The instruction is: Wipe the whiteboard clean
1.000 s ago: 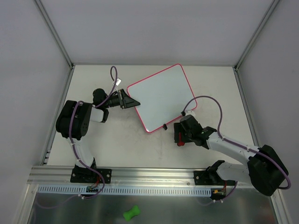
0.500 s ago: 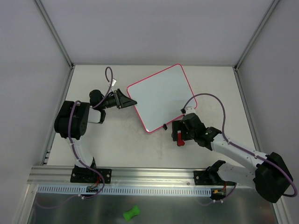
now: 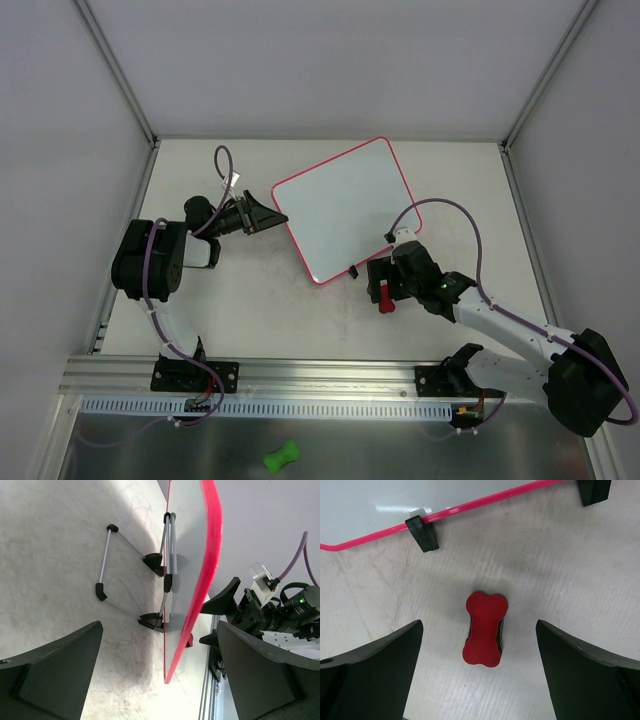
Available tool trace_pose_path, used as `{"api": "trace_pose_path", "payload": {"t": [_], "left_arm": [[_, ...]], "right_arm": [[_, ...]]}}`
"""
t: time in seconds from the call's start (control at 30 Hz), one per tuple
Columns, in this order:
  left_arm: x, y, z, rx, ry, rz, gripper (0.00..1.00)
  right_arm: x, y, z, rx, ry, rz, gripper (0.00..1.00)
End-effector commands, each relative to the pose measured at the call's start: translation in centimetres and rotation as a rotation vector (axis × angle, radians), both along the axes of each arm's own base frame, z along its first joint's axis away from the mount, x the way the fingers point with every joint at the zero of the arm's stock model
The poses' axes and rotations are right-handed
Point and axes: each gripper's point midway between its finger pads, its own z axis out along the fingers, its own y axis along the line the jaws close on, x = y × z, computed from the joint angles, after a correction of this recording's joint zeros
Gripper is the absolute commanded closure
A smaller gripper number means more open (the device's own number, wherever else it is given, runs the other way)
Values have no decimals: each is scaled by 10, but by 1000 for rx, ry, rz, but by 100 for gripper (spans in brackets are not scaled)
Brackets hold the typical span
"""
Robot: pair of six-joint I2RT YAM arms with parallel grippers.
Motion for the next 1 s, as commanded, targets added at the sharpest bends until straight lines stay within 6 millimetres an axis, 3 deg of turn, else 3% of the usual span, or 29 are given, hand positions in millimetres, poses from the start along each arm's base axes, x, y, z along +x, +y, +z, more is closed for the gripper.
{"api": "trace_pose_path", "payload": {"t": [0.0, 0.07, 0.3, 0.4, 0.43, 0.47, 0.53, 0.57, 0.63, 0.7, 0.97], "left_arm": [[-8, 2, 57, -10, -363, 4, 1], [-11, 6, 59, -8, -357, 35, 1], [-13, 29, 35, 158, -253, 245, 1], [-23, 40, 30, 247, -247, 305, 1], [-24, 48, 41, 261, -272, 363, 1], [-30, 51, 29, 287, -222, 378, 1], [-39, 62, 30, 316, -231, 454, 1], [-45, 65, 21, 336, -190, 471, 1], [-56, 68, 29, 345, -221, 496, 1], [-68, 66, 15, 380, -189, 492, 1], [-99, 67, 3, 486, -218, 532, 1]], "right_arm": [[12, 9, 24, 39, -66, 29, 1], [13, 10, 25, 47, -71, 33, 1], [14, 16, 40, 86, -112, 83, 1], [13, 19, 44, 110, -121, 99, 1], [13, 20, 45, 118, -124, 100, 1], [13, 21, 47, 131, -130, 100, 1], [12, 22, 48, 149, -140, 103, 1], [13, 22, 50, 152, -148, 97, 1], [15, 19, 52, 157, -154, 65, 1], [15, 18, 53, 161, -160, 58, 1], [14, 4, 51, 150, -191, 3, 1]]}}
